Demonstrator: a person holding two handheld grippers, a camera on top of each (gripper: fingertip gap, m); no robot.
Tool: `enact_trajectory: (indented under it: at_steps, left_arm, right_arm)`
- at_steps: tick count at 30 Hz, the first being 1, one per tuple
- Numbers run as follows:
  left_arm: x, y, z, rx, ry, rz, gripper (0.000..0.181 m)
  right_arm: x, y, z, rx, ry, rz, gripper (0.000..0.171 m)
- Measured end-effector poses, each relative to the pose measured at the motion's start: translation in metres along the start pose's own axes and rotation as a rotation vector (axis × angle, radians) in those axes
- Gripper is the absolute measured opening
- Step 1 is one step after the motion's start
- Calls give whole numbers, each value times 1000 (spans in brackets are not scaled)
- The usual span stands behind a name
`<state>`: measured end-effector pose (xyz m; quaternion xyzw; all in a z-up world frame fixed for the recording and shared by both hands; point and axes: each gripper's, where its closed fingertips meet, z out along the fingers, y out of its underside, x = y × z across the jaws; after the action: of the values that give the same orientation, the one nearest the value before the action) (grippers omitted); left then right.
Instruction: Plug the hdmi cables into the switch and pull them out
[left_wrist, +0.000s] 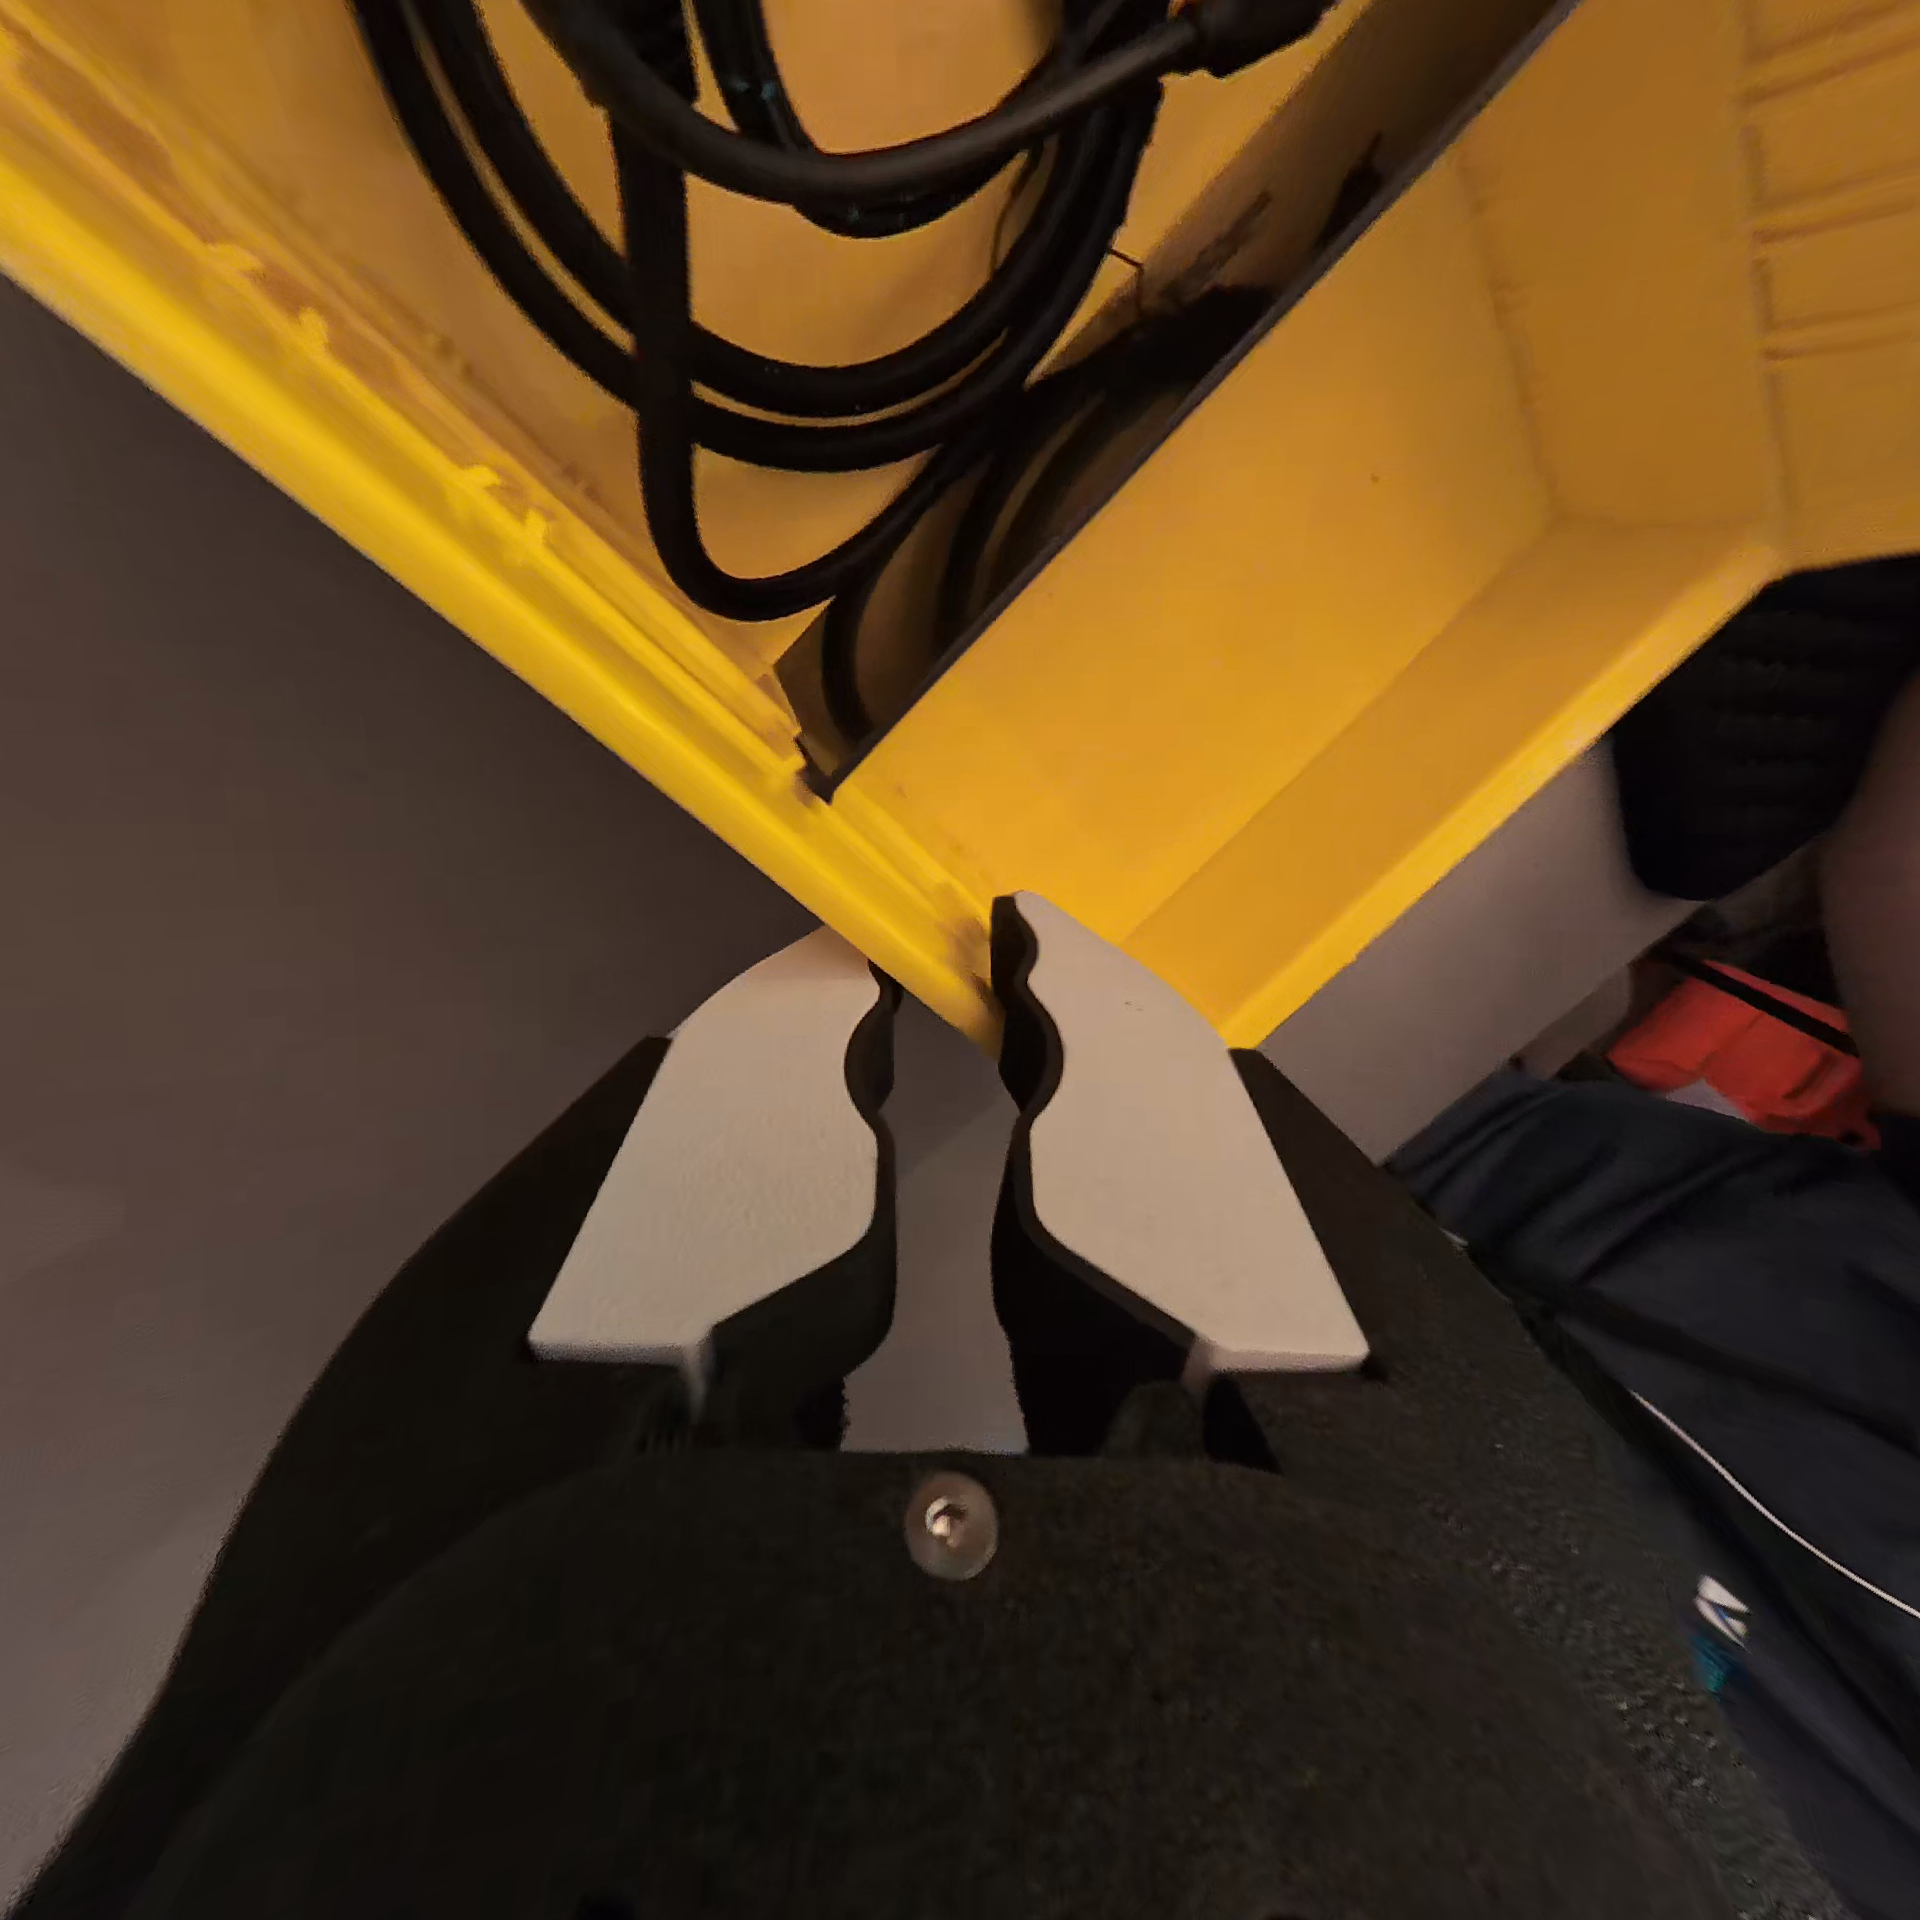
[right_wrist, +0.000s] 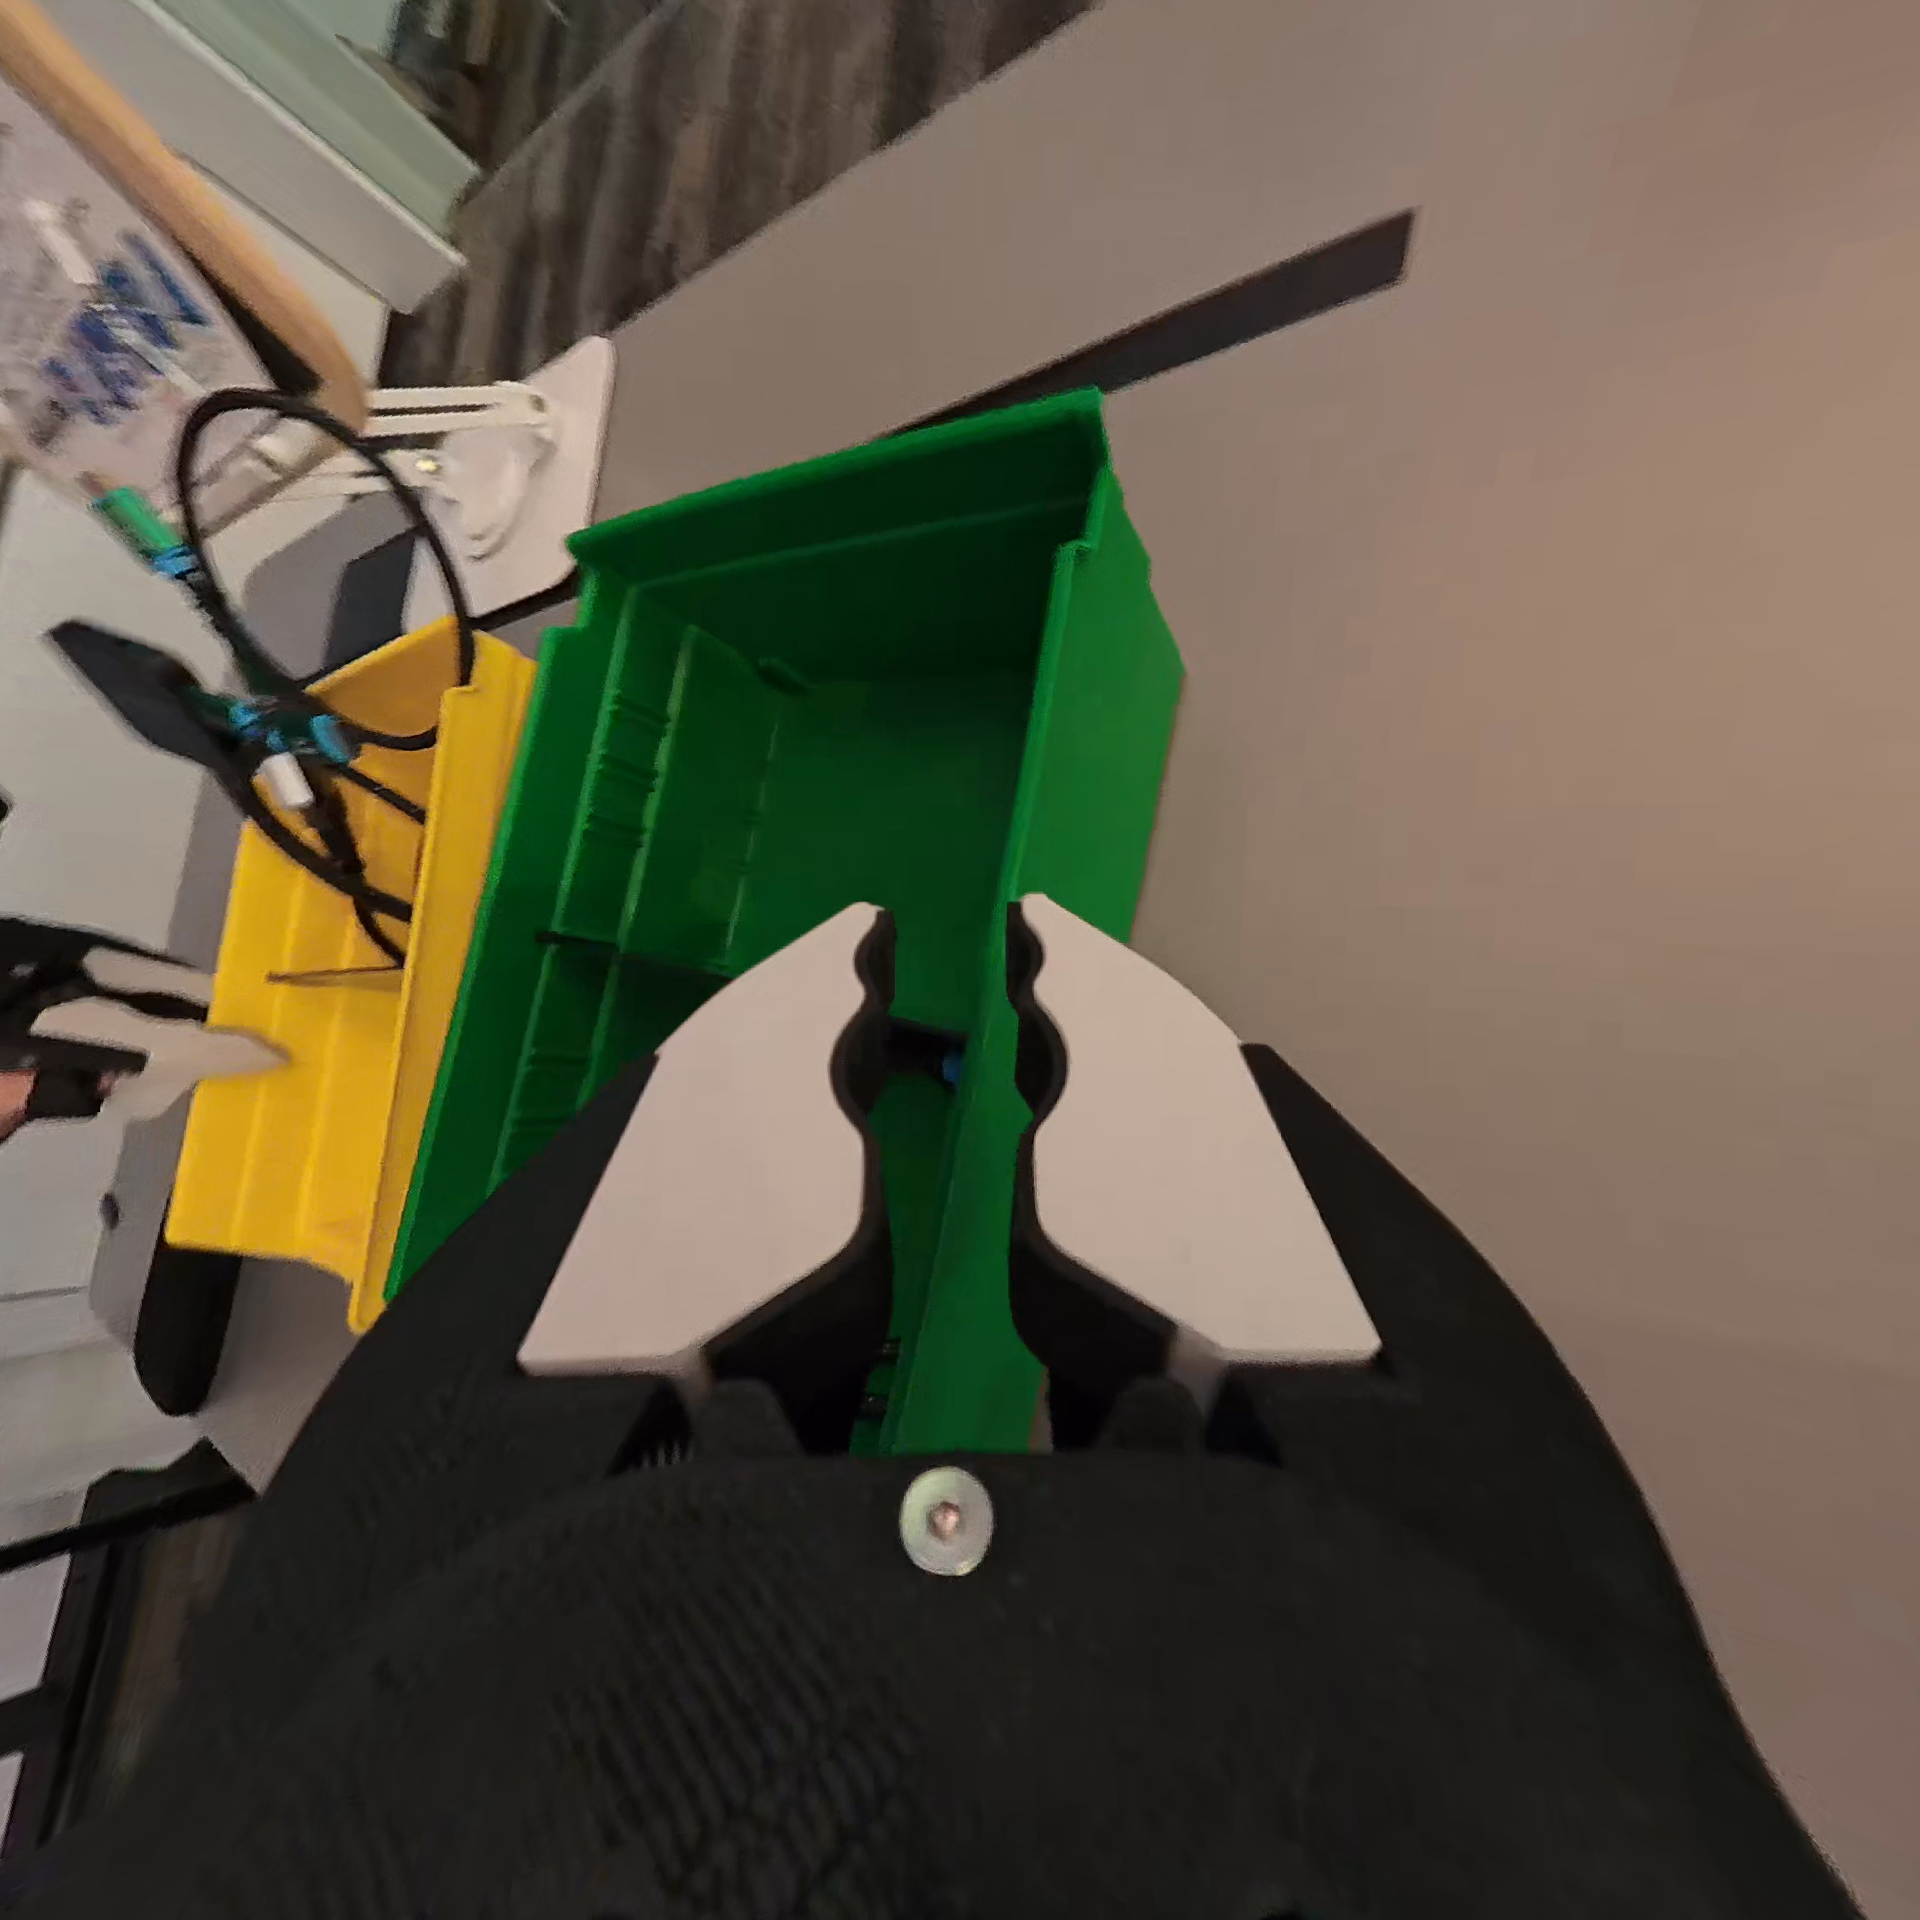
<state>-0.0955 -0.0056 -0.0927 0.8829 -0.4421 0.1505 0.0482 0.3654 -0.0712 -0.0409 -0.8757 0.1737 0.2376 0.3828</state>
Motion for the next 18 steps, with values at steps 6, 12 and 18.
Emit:
enact_trajectory:
  at_steps: [6,12,18]
  left_arm:
    - [-52,-2,-17,9,-203,-38,9]
    - [-91,9,-31,76,-203,-115,4]
    - [-133,35,-47,121,-239,-185,3]
  right_arm:
    - [-7,2,-14,13,19,-155,20]
    - [-4,30,-17,-164,181,-254,20]
    - [0,38,-16,-205,185,-173,22]
